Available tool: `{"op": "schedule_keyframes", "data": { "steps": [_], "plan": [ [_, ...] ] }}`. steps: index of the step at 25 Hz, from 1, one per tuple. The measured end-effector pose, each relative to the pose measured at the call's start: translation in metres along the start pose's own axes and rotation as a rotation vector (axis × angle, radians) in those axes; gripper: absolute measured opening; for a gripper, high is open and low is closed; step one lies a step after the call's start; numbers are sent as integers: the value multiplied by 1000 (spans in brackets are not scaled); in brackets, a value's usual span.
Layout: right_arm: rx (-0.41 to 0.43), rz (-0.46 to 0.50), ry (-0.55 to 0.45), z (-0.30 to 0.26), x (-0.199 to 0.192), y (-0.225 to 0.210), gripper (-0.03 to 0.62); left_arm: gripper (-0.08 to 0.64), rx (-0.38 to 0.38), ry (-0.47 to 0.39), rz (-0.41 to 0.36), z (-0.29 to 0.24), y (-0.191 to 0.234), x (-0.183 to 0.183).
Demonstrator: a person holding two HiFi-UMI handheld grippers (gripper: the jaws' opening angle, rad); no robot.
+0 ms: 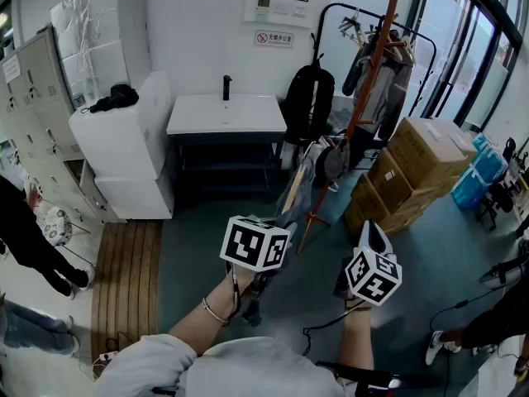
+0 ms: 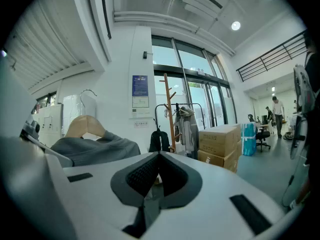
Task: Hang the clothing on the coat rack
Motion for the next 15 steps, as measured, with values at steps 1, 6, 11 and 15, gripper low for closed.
{"op": "schedule_keyframes", "data": {
  "steps": [1, 6, 11, 15],
  "plan": [
    [5, -4, -2, 1, 0, 1, 21, 24, 2, -4, -5, 1, -1, 1],
    [12, -14, 0, 7, -4, 7, 21, 23, 10, -20, -21, 5, -1, 1],
    [-1, -39, -5, 15, -8, 7, 21, 23, -18, -27, 22, 9, 0, -1],
    [-19, -94, -28, 17, -9, 10, 23, 23, -41, -22, 23, 12, 4, -1]
  ]
}}
Point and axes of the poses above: the fingertips, and each gripper's own axes: z backward along the fingers, y to its left, x out of its top, the point moved 3 cm from there along z, backward along the fingers, and after that the axes turned 3 degrees about z, right-handed, at the moved point
